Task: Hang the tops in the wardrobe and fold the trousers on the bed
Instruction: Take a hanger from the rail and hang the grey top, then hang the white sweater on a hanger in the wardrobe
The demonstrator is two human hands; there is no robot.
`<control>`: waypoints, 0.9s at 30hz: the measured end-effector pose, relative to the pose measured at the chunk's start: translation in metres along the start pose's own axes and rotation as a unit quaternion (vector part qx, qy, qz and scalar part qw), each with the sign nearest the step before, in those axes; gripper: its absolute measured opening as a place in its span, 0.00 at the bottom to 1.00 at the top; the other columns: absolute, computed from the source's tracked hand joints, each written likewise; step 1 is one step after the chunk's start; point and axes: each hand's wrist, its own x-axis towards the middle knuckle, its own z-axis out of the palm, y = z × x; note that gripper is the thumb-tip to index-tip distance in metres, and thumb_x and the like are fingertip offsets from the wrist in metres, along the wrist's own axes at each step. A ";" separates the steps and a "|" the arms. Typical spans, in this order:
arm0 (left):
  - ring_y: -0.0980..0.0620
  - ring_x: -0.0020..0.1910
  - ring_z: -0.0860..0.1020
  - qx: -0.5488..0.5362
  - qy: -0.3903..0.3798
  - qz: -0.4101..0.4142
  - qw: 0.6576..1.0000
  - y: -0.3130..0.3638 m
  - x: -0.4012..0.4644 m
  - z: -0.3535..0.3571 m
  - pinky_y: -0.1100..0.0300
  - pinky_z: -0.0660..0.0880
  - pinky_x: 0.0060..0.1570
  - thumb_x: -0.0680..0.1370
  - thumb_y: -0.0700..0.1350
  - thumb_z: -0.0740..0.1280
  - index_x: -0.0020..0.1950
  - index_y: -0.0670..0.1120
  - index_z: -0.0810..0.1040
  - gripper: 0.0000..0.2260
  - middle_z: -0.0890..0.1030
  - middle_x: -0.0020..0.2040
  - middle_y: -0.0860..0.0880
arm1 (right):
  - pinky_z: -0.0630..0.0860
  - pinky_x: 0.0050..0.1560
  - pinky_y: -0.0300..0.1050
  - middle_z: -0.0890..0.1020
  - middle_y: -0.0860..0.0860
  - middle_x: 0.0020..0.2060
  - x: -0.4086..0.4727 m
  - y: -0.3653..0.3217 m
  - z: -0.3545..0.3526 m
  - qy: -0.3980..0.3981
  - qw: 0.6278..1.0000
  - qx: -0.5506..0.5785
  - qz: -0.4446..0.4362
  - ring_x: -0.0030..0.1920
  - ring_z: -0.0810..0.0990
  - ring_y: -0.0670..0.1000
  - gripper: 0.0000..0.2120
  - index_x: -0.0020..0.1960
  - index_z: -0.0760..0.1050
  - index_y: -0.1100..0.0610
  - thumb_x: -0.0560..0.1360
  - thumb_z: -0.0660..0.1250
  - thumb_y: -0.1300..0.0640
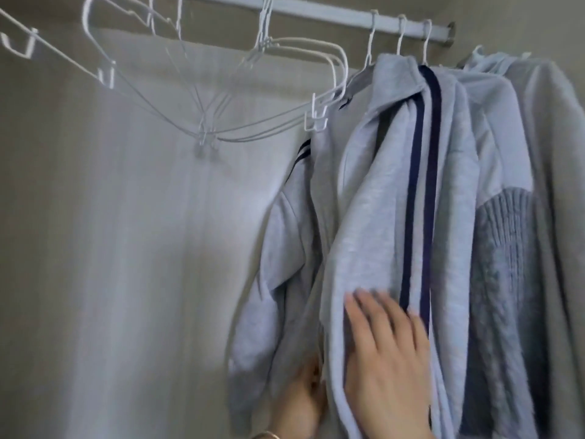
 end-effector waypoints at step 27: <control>0.57 0.48 0.79 0.333 0.397 -0.609 0.600 0.262 -0.733 -0.241 0.58 0.76 0.51 0.77 0.49 0.63 0.57 0.55 0.78 0.11 0.81 0.51 0.57 | 0.66 0.39 0.40 0.80 0.49 0.46 -0.207 -0.280 -0.477 -0.433 0.416 0.754 -0.267 0.49 0.74 0.51 0.09 0.53 0.78 0.54 0.76 0.63 0.56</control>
